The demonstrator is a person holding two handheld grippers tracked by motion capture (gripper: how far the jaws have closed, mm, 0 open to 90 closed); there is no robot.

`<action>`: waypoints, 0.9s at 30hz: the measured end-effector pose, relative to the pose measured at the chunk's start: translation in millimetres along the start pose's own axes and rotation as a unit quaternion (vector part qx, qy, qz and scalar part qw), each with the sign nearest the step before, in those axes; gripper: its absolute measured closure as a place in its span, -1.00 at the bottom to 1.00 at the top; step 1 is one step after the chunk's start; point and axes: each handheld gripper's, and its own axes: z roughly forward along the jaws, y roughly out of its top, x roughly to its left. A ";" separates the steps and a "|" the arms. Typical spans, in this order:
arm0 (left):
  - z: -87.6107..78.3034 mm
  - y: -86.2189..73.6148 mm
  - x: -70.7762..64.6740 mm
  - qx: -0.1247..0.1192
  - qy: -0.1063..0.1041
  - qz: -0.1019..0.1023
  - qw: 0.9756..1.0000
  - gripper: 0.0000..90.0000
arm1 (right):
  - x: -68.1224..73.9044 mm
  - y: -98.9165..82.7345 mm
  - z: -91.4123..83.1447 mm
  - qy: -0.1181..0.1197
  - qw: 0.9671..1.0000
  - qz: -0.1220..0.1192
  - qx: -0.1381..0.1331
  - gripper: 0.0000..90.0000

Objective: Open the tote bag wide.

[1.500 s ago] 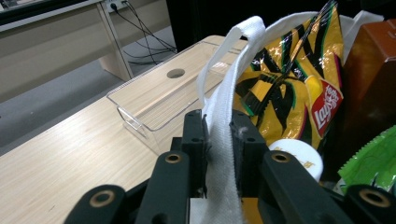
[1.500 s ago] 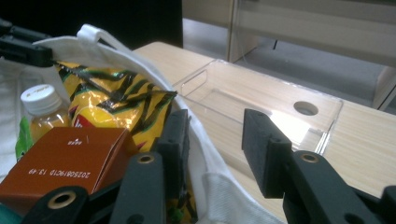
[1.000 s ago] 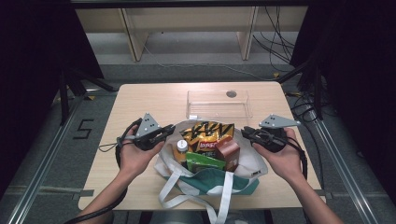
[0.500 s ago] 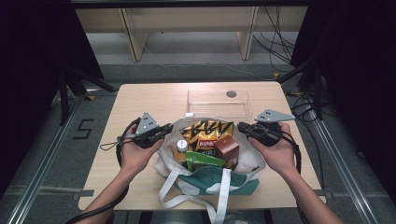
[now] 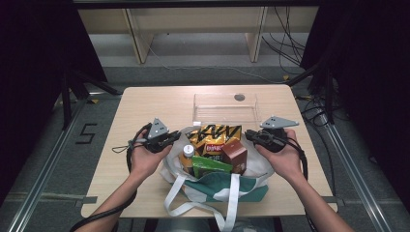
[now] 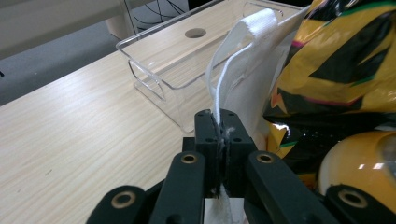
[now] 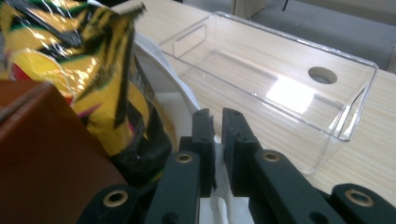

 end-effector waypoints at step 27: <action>30.4 -27.9 13.5 0.034 -0.035 -0.027 0.998 0.94 | -17.6 -29.8 29.2 0.005 0.999 0.021 0.026 0.87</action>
